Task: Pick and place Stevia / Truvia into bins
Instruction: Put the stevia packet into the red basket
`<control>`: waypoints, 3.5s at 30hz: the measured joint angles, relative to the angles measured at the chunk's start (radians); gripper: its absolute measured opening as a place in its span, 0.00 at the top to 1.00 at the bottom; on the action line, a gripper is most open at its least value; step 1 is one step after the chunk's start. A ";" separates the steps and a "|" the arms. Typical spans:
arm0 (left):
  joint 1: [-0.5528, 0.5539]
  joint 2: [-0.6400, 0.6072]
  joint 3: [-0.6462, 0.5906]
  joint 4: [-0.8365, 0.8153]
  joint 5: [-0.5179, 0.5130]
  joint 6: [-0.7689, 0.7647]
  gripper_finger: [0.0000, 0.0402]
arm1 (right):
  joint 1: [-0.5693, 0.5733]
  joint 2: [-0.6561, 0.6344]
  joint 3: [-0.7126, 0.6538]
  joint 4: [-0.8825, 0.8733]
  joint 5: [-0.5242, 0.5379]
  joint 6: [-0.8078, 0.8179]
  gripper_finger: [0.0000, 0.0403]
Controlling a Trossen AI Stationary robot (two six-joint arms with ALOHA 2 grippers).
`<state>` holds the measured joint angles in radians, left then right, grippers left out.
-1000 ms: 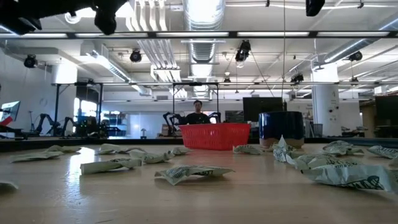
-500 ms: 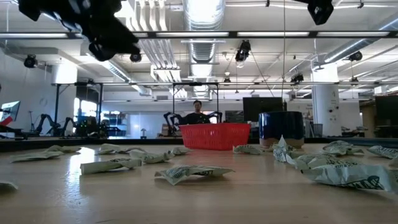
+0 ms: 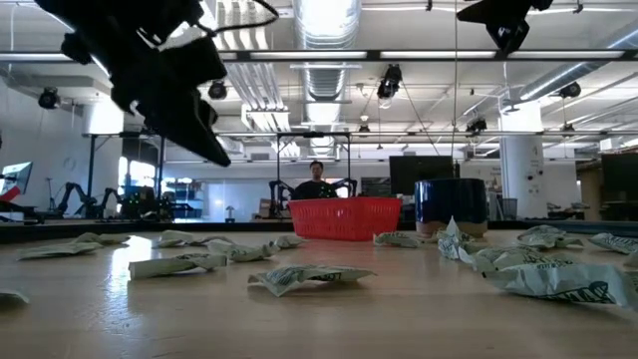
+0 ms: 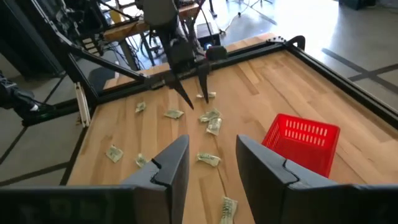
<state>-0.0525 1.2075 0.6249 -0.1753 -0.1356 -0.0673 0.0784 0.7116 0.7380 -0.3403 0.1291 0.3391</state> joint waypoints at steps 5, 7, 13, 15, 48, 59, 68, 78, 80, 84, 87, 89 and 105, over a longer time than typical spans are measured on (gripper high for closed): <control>0.000 0.116 0.015 -0.002 0.000 0.064 0.65 | 0.000 -0.003 -0.005 0.003 0.000 0.002 0.70; 0.000 0.149 0.031 -0.024 -0.001 0.081 0.65 | 0.000 -0.003 -0.005 0.008 0.000 0.002 0.70; 0.000 0.217 0.066 -0.071 -0.029 0.108 0.65 | 0.000 -0.002 -0.006 0.008 0.001 0.002 0.70; 0.000 0.239 0.065 -0.074 -0.029 0.135 0.65 | 0.000 -0.002 -0.009 0.008 0.001 0.002 0.70; 0.005 0.329 0.086 -0.083 -0.035 0.047 0.97 | 0.000 -0.001 -0.041 0.030 0.002 0.024 0.70; 0.045 0.285 0.297 0.043 -0.150 0.228 1.00 | 0.000 0.006 -0.041 0.032 0.004 0.025 0.70; 0.211 0.447 0.418 0.113 -0.132 0.233 1.00 | 0.000 0.043 -0.041 0.036 0.003 0.029 0.70; 0.256 0.615 0.611 0.005 -0.120 0.236 0.98 | 0.000 0.056 -0.041 0.037 0.001 0.049 0.70; 0.256 0.631 0.647 -0.053 -0.110 0.251 0.94 | 0.000 0.056 -0.041 0.038 0.002 0.054 0.70; 0.256 0.635 0.669 -0.076 -0.104 0.258 0.82 | 0.000 0.056 -0.041 0.038 0.002 0.055 0.70; 0.256 0.613 0.673 -0.085 -0.104 0.257 0.74 | 0.000 0.059 -0.041 0.033 0.001 0.055 0.70; 0.255 0.586 0.678 -0.118 -0.104 0.256 0.70 | 0.000 0.063 -0.041 -0.001 0.000 0.055 0.70; 0.174 0.307 0.678 -0.488 -0.098 0.018 0.65 | 0.060 0.254 -0.050 -0.505 0.083 0.212 0.70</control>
<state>0.1218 1.5145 1.3025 -0.6628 -0.2333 -0.0489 0.1385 0.9659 0.6884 -0.8457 0.2125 0.5507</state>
